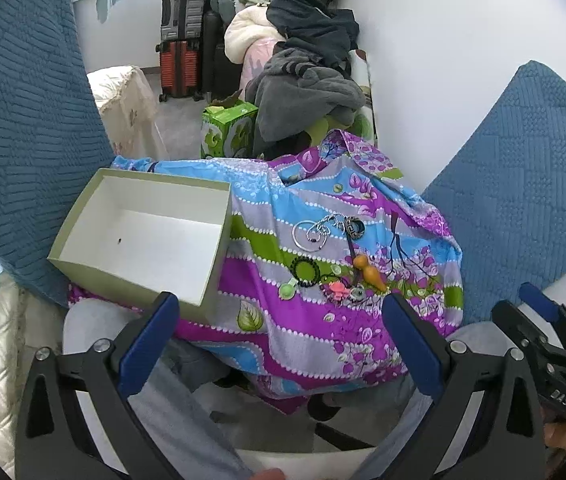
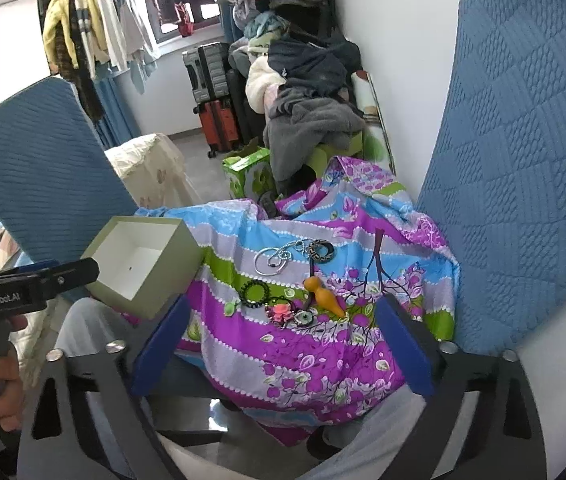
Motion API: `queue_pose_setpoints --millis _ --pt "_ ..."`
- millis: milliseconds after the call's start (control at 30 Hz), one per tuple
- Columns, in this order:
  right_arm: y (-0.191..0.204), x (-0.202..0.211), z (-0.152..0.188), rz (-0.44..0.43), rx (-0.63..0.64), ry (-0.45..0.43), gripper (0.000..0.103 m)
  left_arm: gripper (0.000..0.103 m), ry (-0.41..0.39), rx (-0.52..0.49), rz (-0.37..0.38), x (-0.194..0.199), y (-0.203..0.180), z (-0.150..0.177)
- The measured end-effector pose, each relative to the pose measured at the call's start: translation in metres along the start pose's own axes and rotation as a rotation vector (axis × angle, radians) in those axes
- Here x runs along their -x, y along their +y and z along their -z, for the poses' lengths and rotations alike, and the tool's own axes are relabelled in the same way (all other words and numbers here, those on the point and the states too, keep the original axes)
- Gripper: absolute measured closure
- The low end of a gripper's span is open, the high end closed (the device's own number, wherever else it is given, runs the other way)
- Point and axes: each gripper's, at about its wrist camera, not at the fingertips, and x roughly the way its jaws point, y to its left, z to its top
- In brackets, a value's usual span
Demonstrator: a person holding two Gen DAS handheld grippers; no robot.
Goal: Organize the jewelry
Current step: 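Lower both tools toward the jewelry lying on the floral cloth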
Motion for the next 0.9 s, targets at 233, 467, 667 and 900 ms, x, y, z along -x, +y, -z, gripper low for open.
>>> queue_pose_setpoints --millis 233,467,667,900 --pt "-0.011 -0.029 0.0 -0.003 -0.011 -0.01 0.02 0.01 0.053 -0.04 0.036 -0.034 -0.009 -0.005" --pt "-0.018 -0.07 0.015 -0.006 -0.005 0.058 0.045 0.035 0.109 -0.055 0.071 -0.075 -0.015 -0.003" --pt "-0.019 -0.103 0.031 -0.04 0.049 0.08 0.045 0.043 0.207 -0.107 0.1 -0.128 -0.023 0.009" --pt "-0.023 -0.152 0.045 -0.088 0.063 0.133 0.049 0.055 0.307 -0.046 0.114 -0.184 -0.008 0.019"
